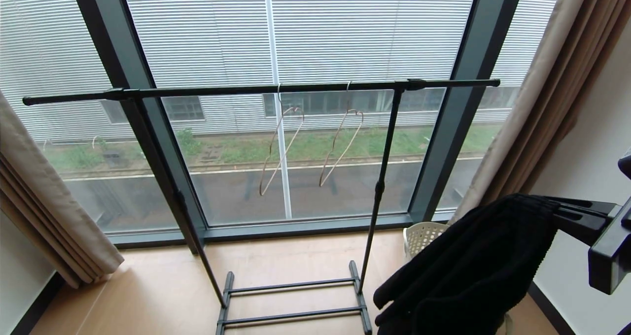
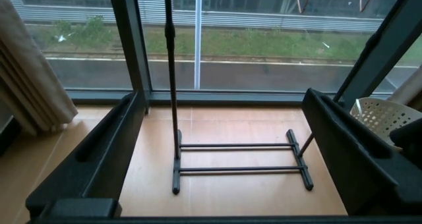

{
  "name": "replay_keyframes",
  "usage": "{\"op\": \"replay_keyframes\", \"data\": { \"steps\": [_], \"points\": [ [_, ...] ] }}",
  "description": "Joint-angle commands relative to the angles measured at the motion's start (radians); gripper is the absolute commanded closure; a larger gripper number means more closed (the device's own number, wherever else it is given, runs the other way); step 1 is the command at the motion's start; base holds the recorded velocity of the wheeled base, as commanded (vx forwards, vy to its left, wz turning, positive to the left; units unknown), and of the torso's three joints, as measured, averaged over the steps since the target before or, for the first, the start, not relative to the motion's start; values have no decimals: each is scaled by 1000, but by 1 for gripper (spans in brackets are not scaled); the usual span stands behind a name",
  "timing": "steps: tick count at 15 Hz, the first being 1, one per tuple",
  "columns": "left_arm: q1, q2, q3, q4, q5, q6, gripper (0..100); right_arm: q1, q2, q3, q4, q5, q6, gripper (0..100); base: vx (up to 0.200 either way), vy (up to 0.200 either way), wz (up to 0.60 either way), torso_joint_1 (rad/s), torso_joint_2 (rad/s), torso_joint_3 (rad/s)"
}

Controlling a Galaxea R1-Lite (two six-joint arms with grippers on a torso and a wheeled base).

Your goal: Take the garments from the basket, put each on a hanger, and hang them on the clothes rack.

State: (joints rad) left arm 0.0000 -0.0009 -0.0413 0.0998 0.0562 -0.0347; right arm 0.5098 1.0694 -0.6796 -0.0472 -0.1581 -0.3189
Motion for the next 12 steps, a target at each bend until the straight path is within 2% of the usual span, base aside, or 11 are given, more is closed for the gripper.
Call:
{"op": "replay_keyframes", "data": {
  "steps": [1,4,7,12],
  "points": [
    [0,1,0,0,1,-1,0,-1,1,0,-2,0,0,100,0,0,0,0,0,0],
    [0,1,0,0,1,-1,0,-10,11,-6,-6,0,1,100,0,0,0,0,0,0],
    [0,1,0,0,1,1,0,-13,9,-5,-6,0,0,100,0,0,600,1,4,4],
    [0,1,0,0,1,-2,0,-14,9,0,-5,0,0,100,0,0,0,0,0,0]
  ]
}}
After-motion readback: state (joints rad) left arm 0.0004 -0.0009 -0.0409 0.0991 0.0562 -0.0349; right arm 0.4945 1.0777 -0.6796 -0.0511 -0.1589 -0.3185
